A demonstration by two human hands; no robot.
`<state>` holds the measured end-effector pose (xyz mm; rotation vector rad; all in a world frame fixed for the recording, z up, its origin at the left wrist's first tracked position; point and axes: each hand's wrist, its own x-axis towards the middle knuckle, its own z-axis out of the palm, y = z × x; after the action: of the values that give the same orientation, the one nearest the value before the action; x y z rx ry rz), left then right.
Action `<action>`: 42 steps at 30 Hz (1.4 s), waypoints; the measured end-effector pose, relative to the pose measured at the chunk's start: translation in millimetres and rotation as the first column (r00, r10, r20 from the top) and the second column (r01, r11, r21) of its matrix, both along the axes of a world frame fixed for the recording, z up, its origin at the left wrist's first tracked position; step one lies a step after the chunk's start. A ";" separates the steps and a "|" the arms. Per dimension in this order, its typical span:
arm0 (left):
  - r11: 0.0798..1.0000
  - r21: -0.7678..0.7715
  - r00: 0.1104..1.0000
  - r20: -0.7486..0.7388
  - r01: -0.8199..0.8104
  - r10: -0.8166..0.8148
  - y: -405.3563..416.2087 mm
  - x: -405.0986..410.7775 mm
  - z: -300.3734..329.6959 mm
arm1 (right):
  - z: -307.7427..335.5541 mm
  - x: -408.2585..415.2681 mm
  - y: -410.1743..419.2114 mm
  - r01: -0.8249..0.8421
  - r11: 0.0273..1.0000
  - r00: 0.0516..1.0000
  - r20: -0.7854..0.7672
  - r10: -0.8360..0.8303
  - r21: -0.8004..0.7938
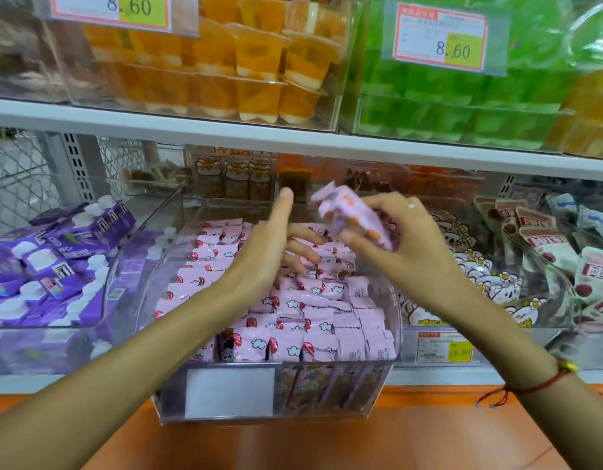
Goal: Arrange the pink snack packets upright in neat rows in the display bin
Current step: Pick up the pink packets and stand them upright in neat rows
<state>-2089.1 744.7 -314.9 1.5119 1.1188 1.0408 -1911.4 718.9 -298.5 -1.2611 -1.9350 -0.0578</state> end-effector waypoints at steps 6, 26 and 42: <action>0.907 0.310 0.798 -0.601 0.286 -0.046 -4.8 -7.7 -28.3 | -4.5 2.6 8.3 -0.278 0.937 0.778 -0.622 0.089 -0.213; 0.861 0.412 0.683 -0.722 0.297 0.110 -2.1 -9.2 -34.1 | 30.1 -3.3 32.9 0.119 0.993 0.868 0.485 -0.104 -0.001; 0.875 0.369 0.675 -0.735 0.314 0.068 -2.6 -10.4 -32.8 | 9.3 -4.6 38.6 0.246 0.910 0.483 0.856 0.183 -0.333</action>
<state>-2099.5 742.2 -347.7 2.5188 1.3087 0.6057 -1916.0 757.5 -289.2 -1.7688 -2.9426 -0.4161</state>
